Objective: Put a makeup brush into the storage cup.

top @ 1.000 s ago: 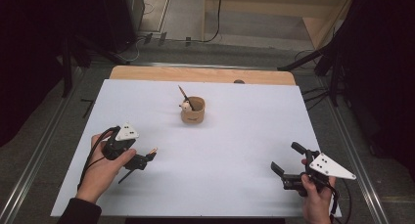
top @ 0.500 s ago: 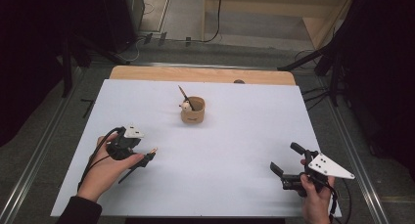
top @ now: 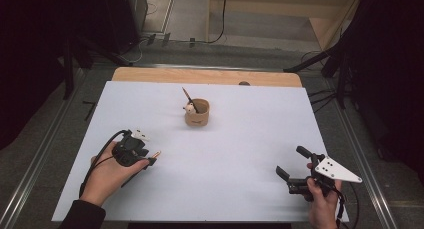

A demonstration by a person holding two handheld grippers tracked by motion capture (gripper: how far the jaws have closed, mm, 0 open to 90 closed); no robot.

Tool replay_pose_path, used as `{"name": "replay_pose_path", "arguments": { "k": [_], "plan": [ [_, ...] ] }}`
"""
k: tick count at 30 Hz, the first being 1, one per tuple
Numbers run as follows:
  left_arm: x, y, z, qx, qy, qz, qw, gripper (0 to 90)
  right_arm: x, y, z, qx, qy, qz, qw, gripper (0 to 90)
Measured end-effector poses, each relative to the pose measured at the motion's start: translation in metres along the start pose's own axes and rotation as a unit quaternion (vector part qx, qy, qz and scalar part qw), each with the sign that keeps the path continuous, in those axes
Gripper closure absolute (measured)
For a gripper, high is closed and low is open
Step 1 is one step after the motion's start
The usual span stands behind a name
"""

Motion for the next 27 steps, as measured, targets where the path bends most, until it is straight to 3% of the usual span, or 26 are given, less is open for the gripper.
{"name": "replay_pose_path", "arguments": {
  "k": [3, 6, 12, 20, 27],
  "plan": [
    [0.000, 0.001, 0.001, -0.018, 0.013, 0.002, 0.9997, 59.9, 0.000, 0.000, 0.000, 0.000, 0.000, -0.001, 1.0000, 0.0],
    [0.000, 0.003, 0.002, -0.024, 0.017, 0.005, 0.9996, 63.5, 0.000, 0.000, 0.000, -0.001, 0.001, -0.001, 1.0000, 0.0],
    [0.000, 0.003, 0.005, -0.014, 0.029, 0.008, 0.9994, 71.5, 0.001, 0.000, 0.000, -0.002, 0.001, 0.001, 1.0000, 0.0],
    [-0.001, 0.002, 0.010, -0.005, 0.041, -0.006, 0.9991, 72.6, 0.001, 0.000, 0.000, -0.003, 0.001, 0.001, 1.0000, 0.0],
    [-0.001, 0.002, 0.013, -0.013, 0.052, -0.002, 0.9985, 74.6, 0.001, -0.001, 0.000, -0.002, 0.001, 0.002, 1.0000, 0.0]
  ]
}}
Point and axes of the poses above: each handheld gripper's, and its own axes: z roughly forward along the jaws, x roughly out of its underside, y roughly to its left, the point moved 3 cm from there along z, roughly forward along the jaws
